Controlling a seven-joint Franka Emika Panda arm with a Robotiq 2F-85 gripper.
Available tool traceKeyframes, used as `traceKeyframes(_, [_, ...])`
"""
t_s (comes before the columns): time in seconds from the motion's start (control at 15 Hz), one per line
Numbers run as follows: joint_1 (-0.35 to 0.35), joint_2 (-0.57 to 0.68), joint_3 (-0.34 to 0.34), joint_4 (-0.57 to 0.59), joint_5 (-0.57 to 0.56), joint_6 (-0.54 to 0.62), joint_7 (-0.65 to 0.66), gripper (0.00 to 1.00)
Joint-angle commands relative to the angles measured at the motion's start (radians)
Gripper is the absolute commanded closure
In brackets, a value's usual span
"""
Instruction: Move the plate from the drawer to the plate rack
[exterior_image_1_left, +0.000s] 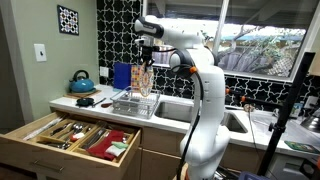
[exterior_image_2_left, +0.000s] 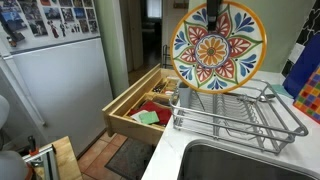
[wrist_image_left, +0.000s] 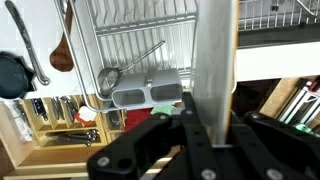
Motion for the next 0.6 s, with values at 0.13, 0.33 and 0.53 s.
traceKeyframes(0.13, [-0.02,-0.041,-0.011,-0.122,0.01,0.063,-0.049,0.97])
traceKeyframes(0.33, [-0.031,-0.043,-0.018,-0.144,0.01,0.076,-0.071,0.97])
traceKeyframes(0.53, [-0.038,-0.048,-0.022,-0.176,0.006,0.097,-0.101,0.97])
